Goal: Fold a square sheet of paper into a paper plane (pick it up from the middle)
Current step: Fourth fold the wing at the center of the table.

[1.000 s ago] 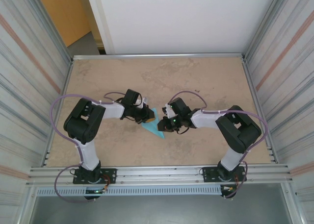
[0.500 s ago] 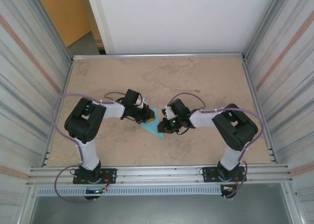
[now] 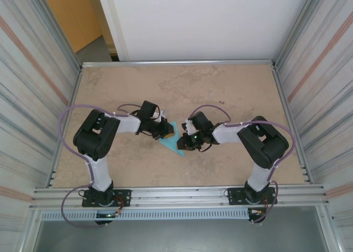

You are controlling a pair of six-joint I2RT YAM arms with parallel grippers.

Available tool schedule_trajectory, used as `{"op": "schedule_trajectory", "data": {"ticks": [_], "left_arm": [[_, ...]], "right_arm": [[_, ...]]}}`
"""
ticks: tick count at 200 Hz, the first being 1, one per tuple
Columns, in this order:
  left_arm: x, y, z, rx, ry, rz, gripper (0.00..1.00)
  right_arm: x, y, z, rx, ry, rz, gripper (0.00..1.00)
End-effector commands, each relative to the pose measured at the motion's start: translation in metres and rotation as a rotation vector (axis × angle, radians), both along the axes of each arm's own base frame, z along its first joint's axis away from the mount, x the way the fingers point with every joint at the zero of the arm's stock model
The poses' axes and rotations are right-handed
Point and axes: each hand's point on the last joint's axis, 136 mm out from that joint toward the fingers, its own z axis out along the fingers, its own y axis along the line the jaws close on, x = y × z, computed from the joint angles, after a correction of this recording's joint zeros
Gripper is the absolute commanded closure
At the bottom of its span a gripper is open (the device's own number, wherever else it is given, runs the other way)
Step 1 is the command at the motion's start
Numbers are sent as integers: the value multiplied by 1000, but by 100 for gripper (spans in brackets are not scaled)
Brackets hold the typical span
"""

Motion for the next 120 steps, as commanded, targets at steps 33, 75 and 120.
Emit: {"op": "schedule_trajectory", "data": {"ticks": [33, 75, 120], "left_arm": [[-5, 2, -10, 31, 23, -22, 88], [-6, 3, -13, 39, 26, -26, 88], [-6, 3, -12, 39, 25, -27, 88]], "right_arm": [[11, -4, 31, 27, -78, -51, 83], [31, -26, 52, 15, -153, -152, 81], [32, -15, 49, 40, -121, -127, 84]]}}
